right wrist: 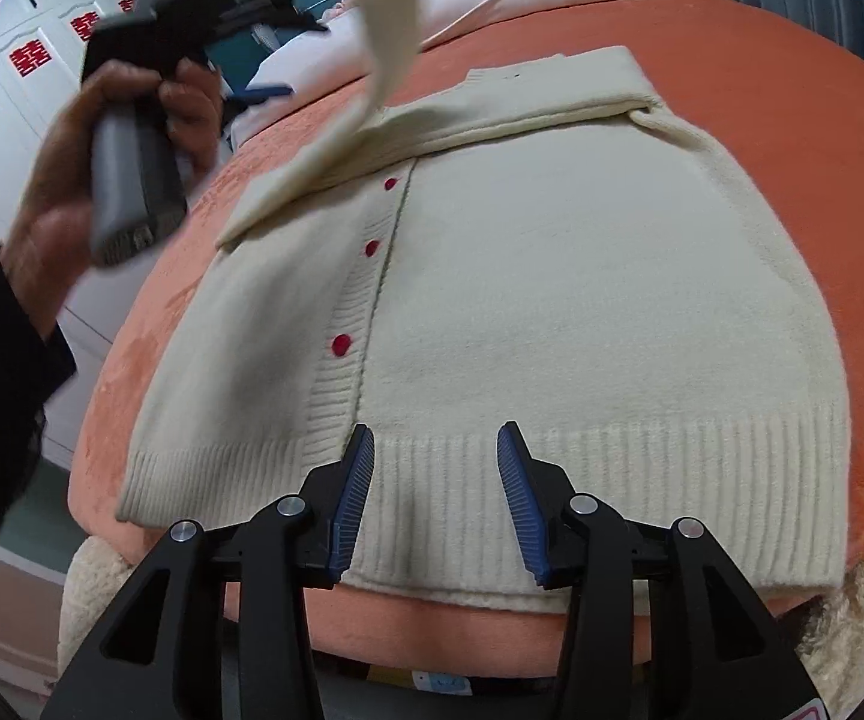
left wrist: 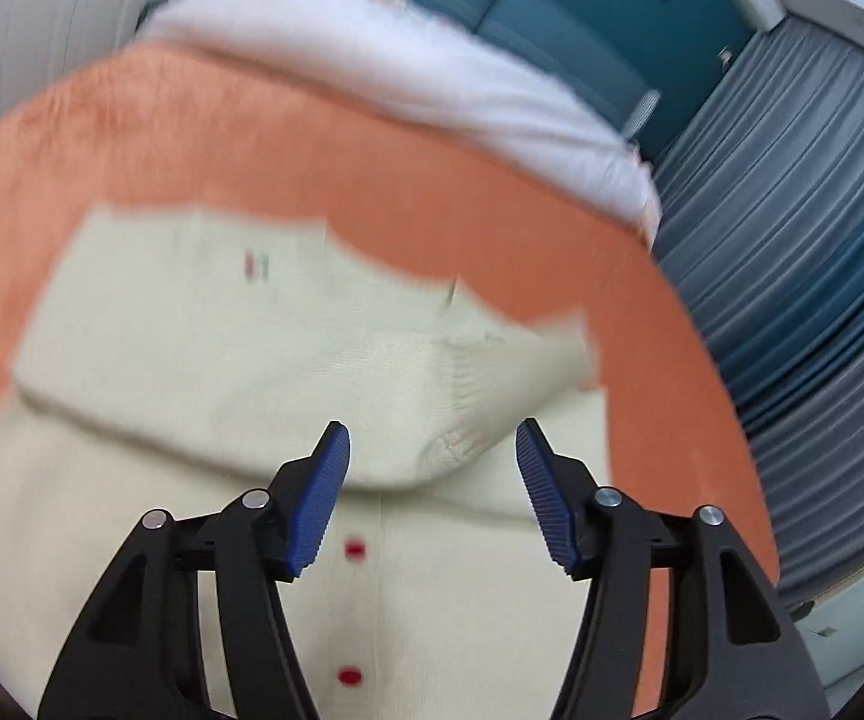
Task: Fold small clothes
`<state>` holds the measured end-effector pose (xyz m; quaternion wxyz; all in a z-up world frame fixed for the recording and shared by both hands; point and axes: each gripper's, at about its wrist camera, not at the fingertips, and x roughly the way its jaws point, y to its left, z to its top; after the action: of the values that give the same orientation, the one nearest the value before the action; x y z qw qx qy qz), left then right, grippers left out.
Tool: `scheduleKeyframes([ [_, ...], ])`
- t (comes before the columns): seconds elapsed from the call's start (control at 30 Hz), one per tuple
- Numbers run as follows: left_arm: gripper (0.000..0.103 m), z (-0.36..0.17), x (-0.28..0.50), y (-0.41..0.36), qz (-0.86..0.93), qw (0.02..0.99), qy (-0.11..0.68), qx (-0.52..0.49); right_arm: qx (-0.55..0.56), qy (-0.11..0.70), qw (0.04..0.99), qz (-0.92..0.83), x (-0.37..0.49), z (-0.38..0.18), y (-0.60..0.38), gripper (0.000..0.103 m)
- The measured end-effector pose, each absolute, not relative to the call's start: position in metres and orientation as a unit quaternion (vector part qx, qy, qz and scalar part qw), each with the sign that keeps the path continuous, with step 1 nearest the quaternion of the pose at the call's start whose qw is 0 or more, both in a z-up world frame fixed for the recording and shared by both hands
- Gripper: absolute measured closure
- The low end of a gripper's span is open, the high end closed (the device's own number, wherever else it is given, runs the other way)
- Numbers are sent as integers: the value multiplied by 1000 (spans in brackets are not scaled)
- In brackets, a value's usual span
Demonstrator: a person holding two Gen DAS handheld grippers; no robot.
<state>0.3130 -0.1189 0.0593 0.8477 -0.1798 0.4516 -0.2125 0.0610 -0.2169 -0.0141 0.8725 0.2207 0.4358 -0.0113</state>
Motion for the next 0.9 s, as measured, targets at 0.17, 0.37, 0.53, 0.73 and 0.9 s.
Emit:
scheduleKeyframes([
  [0.17,47,3,296,-58,-126,813,494,-282,215,410,886,-35,63,-3,-248,54],
  [0.37,44,6,327,24,-31,830,466,-306,211,392,895,-39,125,9,-275,53],
  [0.53,43,-16,350,52,-7,806,478,-348,209,363,905,-77,213,19,-301,48],
  [0.73,69,-24,356,68,7,807,464,-364,239,398,876,-129,295,-9,-330,48],
  [0.9,90,-27,356,72,9,820,448,-356,257,422,864,-100,323,-25,-325,98],
])
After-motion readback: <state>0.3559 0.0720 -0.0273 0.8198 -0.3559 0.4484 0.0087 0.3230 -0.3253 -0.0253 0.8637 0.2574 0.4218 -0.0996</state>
